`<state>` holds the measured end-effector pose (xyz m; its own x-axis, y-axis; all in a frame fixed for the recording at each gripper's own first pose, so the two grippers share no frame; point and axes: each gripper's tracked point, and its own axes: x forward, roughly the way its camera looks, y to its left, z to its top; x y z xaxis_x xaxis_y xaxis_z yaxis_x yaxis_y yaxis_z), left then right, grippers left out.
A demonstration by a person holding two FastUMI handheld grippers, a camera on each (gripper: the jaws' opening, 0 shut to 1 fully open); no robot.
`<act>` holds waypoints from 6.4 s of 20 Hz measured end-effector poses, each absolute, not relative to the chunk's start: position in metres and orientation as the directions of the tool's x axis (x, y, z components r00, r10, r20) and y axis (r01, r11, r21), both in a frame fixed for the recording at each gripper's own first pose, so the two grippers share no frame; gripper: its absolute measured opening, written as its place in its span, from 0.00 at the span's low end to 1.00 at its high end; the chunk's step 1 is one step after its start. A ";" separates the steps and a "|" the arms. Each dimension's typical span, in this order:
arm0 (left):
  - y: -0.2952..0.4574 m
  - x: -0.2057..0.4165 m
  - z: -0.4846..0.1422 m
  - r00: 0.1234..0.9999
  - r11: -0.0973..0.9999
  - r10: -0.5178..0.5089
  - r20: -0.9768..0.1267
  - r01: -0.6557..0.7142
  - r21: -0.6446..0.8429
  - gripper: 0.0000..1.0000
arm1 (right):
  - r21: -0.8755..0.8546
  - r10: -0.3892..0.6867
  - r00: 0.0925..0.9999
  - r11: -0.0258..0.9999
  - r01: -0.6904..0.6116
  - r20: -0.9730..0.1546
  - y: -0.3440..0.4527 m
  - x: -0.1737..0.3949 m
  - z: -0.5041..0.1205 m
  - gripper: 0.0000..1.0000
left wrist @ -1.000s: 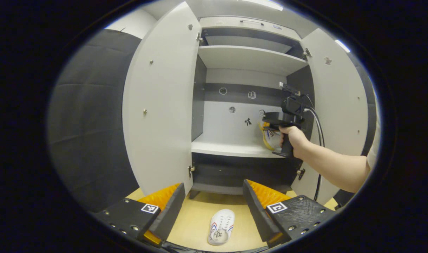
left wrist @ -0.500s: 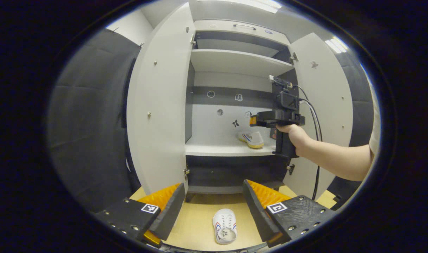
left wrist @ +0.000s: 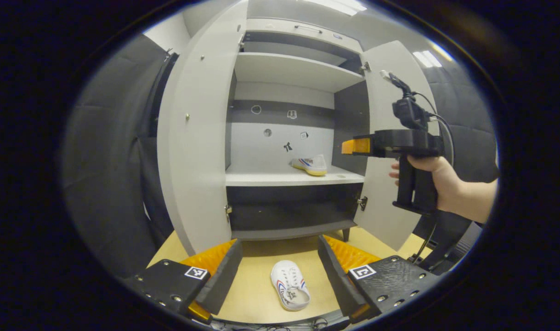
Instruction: Grab one shoe with the right hand and put it into the shoe cabinet, grab the other shoe with the left hand and put it into the shoe cabinet; then close the right door with the right hand and the left door with the left hand.
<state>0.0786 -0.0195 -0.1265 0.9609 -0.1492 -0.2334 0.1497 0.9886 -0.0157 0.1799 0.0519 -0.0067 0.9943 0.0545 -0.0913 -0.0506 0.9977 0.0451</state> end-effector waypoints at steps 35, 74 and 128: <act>-0.036 0.136 -0.445 0.553 0.969 -0.248 -0.795 0.134 -0.209 0.45 | -0.014 -0.640 0.650 0.717 0.697 -0.410 -0.192 -0.157 -0.151 0.98; 0.052 0.201 -0.237 0.925 0.979 -0.157 -0.347 0.100 -0.177 0.01 | 0.108 -0.588 0.780 0.779 0.618 -0.215 -0.314 0.070 -0.106 0.92; 0.050 -0.241 -0.234 0.986 0.999 0.010 -0.166 -0.001 0.053 1.00 | -0.015 -0.277 0.958 0.960 0.279 0.073 -0.222 0.035 0.099 0.98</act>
<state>-0.2407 0.0504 -0.2339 0.9861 0.0099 -0.1661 -0.0012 0.9986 0.0527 0.0349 -0.2225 0.0988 0.9581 -0.2772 0.0729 0.2789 0.9602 -0.0150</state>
